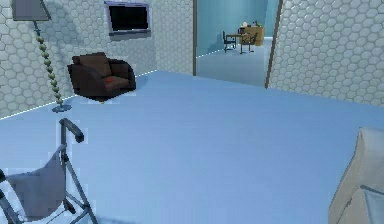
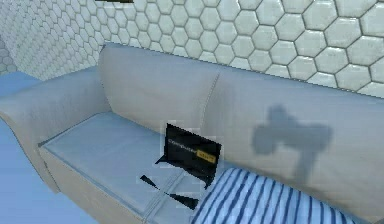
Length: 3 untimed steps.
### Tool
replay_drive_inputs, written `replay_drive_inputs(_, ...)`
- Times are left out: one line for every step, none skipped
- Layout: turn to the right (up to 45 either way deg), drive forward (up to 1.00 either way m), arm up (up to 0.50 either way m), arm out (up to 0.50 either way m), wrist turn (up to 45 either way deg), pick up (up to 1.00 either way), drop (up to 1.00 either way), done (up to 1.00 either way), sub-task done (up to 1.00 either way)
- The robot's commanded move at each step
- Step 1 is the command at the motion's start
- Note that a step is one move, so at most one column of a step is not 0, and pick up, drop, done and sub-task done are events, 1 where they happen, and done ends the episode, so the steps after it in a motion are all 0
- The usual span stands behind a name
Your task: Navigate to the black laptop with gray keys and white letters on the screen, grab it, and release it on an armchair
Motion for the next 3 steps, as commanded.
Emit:
replay_drive_inputs(0.0, 0.00, 0.50, 0.00, 0.0, 0.00, 0.00, 0.00, 0.00)
replay_drive_inputs(0.0, 0.00, 0.10, 0.00, 0.0, 0.00, 0.00, 0.00, 0.00)
replay_drive_inputs(0.0, 0.00, 0.00, 0.26, 0.0, 0.00, 0.00, 0.00, 0.00)
